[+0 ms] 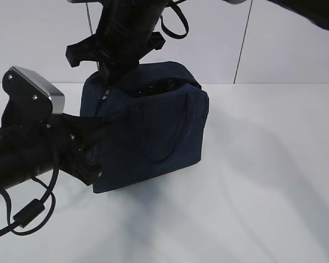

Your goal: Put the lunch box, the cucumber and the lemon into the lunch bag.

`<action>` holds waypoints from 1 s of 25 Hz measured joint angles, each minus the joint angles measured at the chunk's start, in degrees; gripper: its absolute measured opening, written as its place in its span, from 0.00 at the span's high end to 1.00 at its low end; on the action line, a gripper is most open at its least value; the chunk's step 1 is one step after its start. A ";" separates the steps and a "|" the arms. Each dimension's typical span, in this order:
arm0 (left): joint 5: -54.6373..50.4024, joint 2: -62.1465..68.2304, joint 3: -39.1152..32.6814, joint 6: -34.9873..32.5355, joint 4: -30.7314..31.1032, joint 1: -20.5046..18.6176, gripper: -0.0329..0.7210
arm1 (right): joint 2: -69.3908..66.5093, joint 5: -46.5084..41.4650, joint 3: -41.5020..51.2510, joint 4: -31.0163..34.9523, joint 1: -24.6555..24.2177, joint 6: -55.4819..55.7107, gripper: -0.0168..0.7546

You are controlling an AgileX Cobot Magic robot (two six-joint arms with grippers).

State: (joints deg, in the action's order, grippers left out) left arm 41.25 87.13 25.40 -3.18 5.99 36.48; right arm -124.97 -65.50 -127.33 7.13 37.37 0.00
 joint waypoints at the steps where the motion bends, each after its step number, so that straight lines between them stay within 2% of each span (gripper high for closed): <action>1: 0.00 0.00 0.00 0.00 0.00 0.00 0.91 | 0.00 0.00 0.00 0.00 0.00 0.00 0.95; 7: -0.11 0.00 0.00 0.00 0.00 0.00 0.91 | 0.00 -0.30 0.00 5.63 0.00 -1.80 0.95; 11: -0.47 0.00 0.00 0.00 0.10 0.00 0.91 | 0.00 -3.83 0.00 8.61 0.00 -2.66 0.95; 19: -0.67 0.00 0.00 0.12 0.10 0.00 0.91 | 0.00 -5.39 -0.22 8.27 0.00 -2.78 0.95; 25: -0.67 0.00 0.00 0.12 0.00 0.00 0.91 | 0.96 -5.75 -0.77 4.85 0.00 -2.81 0.95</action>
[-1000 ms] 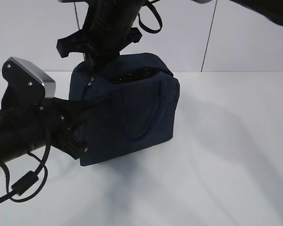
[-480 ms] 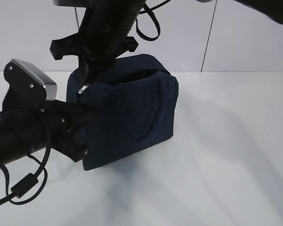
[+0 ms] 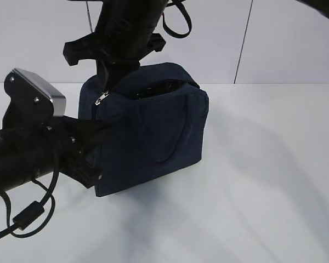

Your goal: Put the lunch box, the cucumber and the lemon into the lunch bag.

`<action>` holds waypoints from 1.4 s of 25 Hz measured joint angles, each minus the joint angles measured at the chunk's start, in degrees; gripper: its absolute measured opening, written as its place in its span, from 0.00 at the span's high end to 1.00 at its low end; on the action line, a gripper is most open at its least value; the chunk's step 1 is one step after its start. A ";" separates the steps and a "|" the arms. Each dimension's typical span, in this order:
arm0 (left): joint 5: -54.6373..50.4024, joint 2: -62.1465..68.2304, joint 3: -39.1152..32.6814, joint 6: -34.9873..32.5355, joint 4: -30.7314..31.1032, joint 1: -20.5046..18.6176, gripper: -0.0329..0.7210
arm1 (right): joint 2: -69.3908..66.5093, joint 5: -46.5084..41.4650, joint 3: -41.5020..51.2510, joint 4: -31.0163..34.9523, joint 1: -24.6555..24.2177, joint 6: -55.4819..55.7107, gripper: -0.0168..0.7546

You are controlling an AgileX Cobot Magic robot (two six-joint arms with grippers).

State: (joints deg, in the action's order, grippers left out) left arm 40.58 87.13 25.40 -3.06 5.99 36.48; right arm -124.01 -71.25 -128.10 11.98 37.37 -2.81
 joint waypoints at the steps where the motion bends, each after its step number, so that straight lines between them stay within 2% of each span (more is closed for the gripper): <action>1: 0.13 0.00 0.00 0.00 0.00 0.00 0.91 | 0.24 -0.10 0.00 -0.54 0.00 0.00 0.95; 15: 1.31 0.00 0.00 0.00 -0.10 0.00 0.93 | 0.27 -0.60 0.00 -7.30 0.00 2.00 0.95; 27: 0.99 0.00 0.00 0.00 -0.10 0.00 0.93 | 0.27 -0.39 0.00 3.39 0.00 -0.05 0.95; 35: 0.43 0.00 0.00 0.00 -0.10 0.00 0.93 | 0.27 -0.39 0.00 4.64 0.00 -0.05 0.95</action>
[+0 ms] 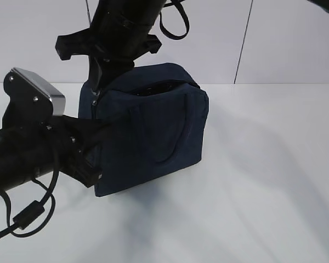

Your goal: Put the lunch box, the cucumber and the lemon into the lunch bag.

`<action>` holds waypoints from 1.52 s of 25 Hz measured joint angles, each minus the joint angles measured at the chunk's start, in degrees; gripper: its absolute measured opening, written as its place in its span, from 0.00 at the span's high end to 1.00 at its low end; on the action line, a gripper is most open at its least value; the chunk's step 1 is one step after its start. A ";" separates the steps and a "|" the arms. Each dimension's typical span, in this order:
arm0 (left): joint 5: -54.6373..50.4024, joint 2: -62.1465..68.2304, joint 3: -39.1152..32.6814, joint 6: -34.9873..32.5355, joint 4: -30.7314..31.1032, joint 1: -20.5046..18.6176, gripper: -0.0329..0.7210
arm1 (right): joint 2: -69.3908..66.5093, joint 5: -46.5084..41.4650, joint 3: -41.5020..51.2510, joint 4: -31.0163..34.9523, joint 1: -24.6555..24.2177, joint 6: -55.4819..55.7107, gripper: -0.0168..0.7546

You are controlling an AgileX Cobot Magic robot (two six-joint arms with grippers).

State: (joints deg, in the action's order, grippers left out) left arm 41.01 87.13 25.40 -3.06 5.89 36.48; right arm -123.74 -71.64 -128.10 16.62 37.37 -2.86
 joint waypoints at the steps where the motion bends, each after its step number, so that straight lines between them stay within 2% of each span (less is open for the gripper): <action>1: 0.00 0.00 0.00 0.00 0.00 0.00 0.93 | 0.00 0.00 0.00 0.00 0.00 0.00 0.95; 16: 0.00 0.00 0.00 0.00 -1.82 0.00 0.93 | 1.25 -0.11 0.00 -5.29 0.00 1.42 0.95; 38: 0.26 0.00 0.00 0.00 -1.82 0.09 0.93 | 3.48 -0.78 0.00 -5.41 0.00 1.61 0.95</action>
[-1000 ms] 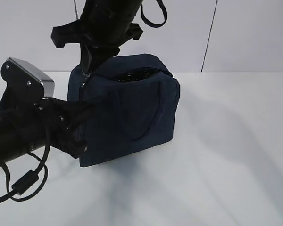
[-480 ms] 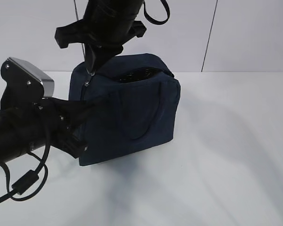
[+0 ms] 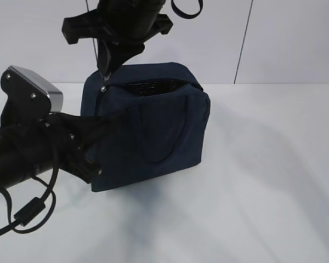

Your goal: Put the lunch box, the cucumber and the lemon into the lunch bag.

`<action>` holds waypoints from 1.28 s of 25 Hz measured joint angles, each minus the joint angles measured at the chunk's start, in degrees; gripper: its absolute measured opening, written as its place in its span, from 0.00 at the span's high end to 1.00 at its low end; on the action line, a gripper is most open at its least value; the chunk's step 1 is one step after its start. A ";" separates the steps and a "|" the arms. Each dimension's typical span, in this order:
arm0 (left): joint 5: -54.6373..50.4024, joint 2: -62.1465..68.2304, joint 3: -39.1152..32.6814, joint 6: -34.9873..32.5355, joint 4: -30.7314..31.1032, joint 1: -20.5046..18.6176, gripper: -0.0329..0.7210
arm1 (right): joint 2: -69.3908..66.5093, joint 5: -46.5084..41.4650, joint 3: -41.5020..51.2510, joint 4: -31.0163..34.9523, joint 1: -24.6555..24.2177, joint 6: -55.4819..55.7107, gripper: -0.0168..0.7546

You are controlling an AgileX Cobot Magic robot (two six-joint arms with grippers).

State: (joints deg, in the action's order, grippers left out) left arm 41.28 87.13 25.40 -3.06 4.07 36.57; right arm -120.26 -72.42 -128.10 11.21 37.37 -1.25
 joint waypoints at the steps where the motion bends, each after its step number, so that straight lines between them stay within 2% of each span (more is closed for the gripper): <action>1: 0.00 0.00 0.00 0.00 0.00 0.00 0.93 | 0.00 0.00 0.00 -0.66 0.00 0.12 0.95; 23: 1.95 1.74 0.10 0.00 -0.09 0.00 0.93 | 1.60 -0.68 0.00 -5.90 0.00 1.25 0.95; 32: 2.54 1.74 0.23 0.00 -3.63 0.00 0.93 | 2.69 -0.66 2.25 -7.47 -0.75 1.81 0.95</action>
State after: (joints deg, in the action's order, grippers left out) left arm 43.82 88.87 25.63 -3.06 0.44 36.57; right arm -117.57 -73.08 -125.84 3.74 36.62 0.56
